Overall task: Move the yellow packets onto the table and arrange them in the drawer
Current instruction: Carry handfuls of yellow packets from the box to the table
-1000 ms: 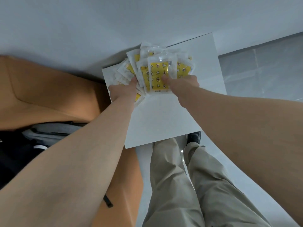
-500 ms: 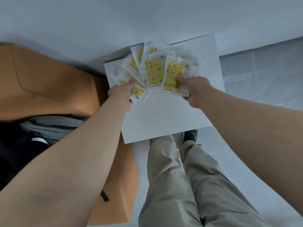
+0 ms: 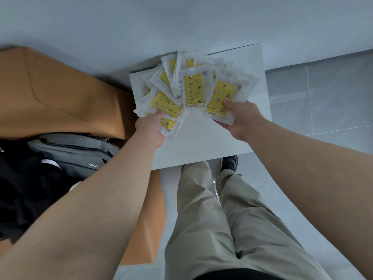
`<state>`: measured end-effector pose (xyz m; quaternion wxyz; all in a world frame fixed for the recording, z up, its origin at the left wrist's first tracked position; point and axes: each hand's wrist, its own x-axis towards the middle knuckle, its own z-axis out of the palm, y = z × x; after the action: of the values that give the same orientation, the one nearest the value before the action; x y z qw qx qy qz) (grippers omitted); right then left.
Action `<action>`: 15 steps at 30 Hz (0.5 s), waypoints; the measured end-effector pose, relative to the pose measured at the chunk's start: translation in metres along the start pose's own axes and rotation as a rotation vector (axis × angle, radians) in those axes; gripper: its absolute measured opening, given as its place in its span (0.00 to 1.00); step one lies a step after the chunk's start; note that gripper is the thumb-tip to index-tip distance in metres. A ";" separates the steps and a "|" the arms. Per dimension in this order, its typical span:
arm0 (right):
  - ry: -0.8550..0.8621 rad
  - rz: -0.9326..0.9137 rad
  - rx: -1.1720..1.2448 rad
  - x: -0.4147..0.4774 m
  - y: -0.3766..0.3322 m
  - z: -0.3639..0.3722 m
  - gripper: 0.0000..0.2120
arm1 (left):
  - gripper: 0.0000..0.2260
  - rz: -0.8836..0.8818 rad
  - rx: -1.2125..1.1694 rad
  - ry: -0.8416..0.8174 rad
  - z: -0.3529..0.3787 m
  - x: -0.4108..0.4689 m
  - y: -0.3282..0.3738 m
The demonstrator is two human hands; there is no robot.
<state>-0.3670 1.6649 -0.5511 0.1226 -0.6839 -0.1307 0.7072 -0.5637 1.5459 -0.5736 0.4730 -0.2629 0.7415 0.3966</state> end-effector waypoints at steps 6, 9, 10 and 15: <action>0.015 -0.061 -0.069 -0.024 -0.007 -0.013 0.11 | 0.14 0.030 -0.002 0.024 -0.005 -0.019 -0.001; 0.024 -0.074 -0.066 -0.038 -0.012 -0.021 0.11 | 0.17 0.046 0.051 0.039 -0.012 -0.034 0.001; 0.026 -0.078 -0.066 -0.044 -0.013 -0.024 0.11 | 0.18 0.039 0.061 0.041 -0.014 -0.039 0.001; 0.030 -0.087 -0.094 -0.067 -0.018 -0.034 0.09 | 0.19 0.066 0.071 0.030 -0.023 -0.063 0.001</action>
<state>-0.3312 1.6585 -0.4831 0.1228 -0.6931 -0.1916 0.6840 -0.5497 1.5278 -0.5099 0.4577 -0.2271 0.7704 0.3814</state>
